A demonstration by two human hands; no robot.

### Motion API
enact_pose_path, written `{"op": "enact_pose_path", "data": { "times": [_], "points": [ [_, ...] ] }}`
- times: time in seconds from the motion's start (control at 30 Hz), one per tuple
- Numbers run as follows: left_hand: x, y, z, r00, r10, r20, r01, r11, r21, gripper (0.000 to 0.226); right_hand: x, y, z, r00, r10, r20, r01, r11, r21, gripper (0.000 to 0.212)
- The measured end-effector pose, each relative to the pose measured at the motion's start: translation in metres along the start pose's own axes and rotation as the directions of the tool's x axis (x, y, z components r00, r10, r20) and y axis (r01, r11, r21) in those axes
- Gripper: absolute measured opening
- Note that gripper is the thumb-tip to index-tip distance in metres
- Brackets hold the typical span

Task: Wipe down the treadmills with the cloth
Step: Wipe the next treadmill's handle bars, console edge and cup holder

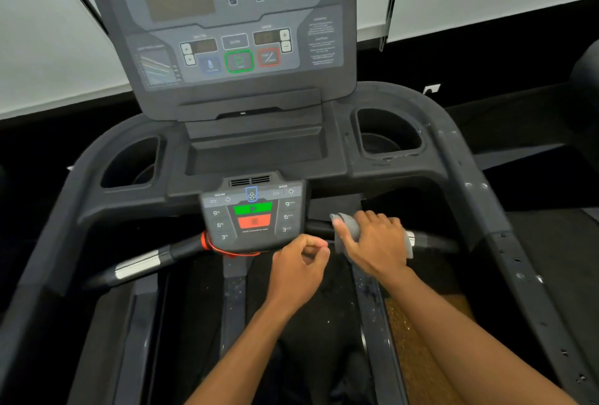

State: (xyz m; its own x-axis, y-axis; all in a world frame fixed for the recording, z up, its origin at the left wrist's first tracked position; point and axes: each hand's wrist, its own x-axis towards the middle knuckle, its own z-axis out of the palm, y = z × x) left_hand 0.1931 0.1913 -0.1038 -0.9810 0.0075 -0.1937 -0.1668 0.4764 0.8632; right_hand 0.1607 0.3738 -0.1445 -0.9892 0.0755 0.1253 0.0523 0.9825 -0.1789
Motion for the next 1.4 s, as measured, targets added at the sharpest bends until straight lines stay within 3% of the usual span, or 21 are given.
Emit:
{"op": "enact_pose_path", "data": {
  "times": [0.13, 0.3, 0.4, 0.5, 0.6, 0.67, 0.7, 0.77, 0.8, 0.83, 0.87, 0.97, 1.07, 1.13, 1.2, 1.3, 1.4],
  "points": [
    [0.009, 0.004, -0.005, 0.997, 0.013, 0.082, -0.013, 1.000, 0.000, 0.006, 0.002, 0.009, -0.003, 1.000, 0.003, 0.001, -0.003, 0.998, 0.058, 0.056],
    [0.025, 0.005, -0.022, 0.983, 0.071, 0.172, -0.074, 0.997, 0.011, 0.006, -0.012, 0.077, -0.003, 0.970, 0.236, -0.066, -0.232, 0.971, 0.065, 0.068],
    [0.036, 0.005, -0.034, 0.967, 0.097, 0.237, -0.093, 0.995, -0.029, 0.011, -0.008, 0.078, 0.001, 0.935, 0.345, -0.076, -0.339, 0.937, 0.084, 0.075],
    [0.046, 0.005, -0.053, 0.953, 0.107, 0.282, -0.091, 0.993, -0.069, 0.013, 0.004, 0.059, -0.006, 0.850, 0.521, -0.082, -0.502, 0.846, 0.177, 0.068],
    [0.056, 0.007, -0.073, 0.946, 0.080, 0.316, -0.038, 0.990, -0.138, 0.009, 0.024, 0.017, -0.020, 0.705, 0.709, 0.024, -0.671, 0.656, 0.345, 0.066],
    [0.063, 0.009, -0.084, 0.945, 0.052, 0.323, 0.012, 0.981, -0.194, 0.007, 0.039, -0.028, -0.031, 0.651, 0.747, 0.137, -0.700, 0.520, 0.489, 0.063],
    [0.066, 0.010, -0.090, 0.946, 0.042, 0.322, 0.032, 0.974, -0.223, 0.007, 0.047, -0.049, -0.037, 0.600, 0.779, 0.182, -0.697, 0.397, 0.597, 0.060],
    [0.072, 0.014, -0.102, 0.946, 0.029, 0.322, 0.064, 0.959, -0.274, 0.006, 0.059, -0.088, -0.054, 0.404, 0.839, 0.364, -0.574, -0.076, 0.815, 0.048],
    [0.074, 0.016, -0.109, 0.949, 0.029, 0.315, 0.072, 0.950, -0.303, 0.007, 0.063, -0.103, -0.064, 0.339, 0.815, 0.469, -0.450, -0.298, 0.842, 0.042],
    [0.077, 0.018, -0.117, 0.954, 0.030, 0.299, 0.074, 0.941, -0.330, 0.009, 0.065, -0.116, -0.073, 0.329, 0.782, 0.529, -0.335, -0.427, 0.840, 0.038],
    [0.079, 0.019, -0.124, 0.960, 0.031, 0.277, 0.069, 0.936, -0.346, 0.012, 0.068, -0.129, -0.082, 0.368, 0.755, 0.544, -0.263, -0.476, 0.839, 0.039],
    [0.087, 0.020, -0.147, 0.975, -0.003, 0.223, 0.098, 0.904, -0.417, 0.031, 0.082, -0.182, -0.104, 0.625, 0.605, 0.493, -0.281, -0.415, 0.865, 0.045],
    [0.095, 0.024, -0.182, 0.937, -0.041, 0.346, 0.258, 0.749, -0.611, 0.044, 0.105, -0.248, -0.114, 0.828, 0.297, 0.476, -0.385, -0.316, 0.867, 0.024],
    [0.098, 0.025, -0.209, 0.908, -0.002, 0.419, 0.347, 0.565, -0.749, 0.048, 0.118, -0.284, -0.116, 0.854, 0.087, 0.513, -0.483, -0.232, 0.844, 0.034],
    [0.103, 0.017, -0.235, 0.922, -0.002, 0.387, 0.343, 0.472, -0.812, 0.049, 0.127, -0.311, -0.111, 0.812, -0.087, 0.577, -0.583, -0.077, 0.809, 0.041],
    [0.112, -0.012, -0.275, 0.954, -0.105, 0.281, 0.289, 0.569, -0.770, 0.043, 0.144, -0.338, -0.095, 0.800, -0.161, 0.578, -0.527, 0.274, 0.805, 0.052],
    [0.129, -0.043, -0.327, 0.961, -0.213, 0.177, 0.272, 0.607, -0.747, 0.042, 0.160, -0.356, -0.083, 0.807, -0.212, 0.551, -0.390, 0.510, 0.767, 0.045]
  ]
}}
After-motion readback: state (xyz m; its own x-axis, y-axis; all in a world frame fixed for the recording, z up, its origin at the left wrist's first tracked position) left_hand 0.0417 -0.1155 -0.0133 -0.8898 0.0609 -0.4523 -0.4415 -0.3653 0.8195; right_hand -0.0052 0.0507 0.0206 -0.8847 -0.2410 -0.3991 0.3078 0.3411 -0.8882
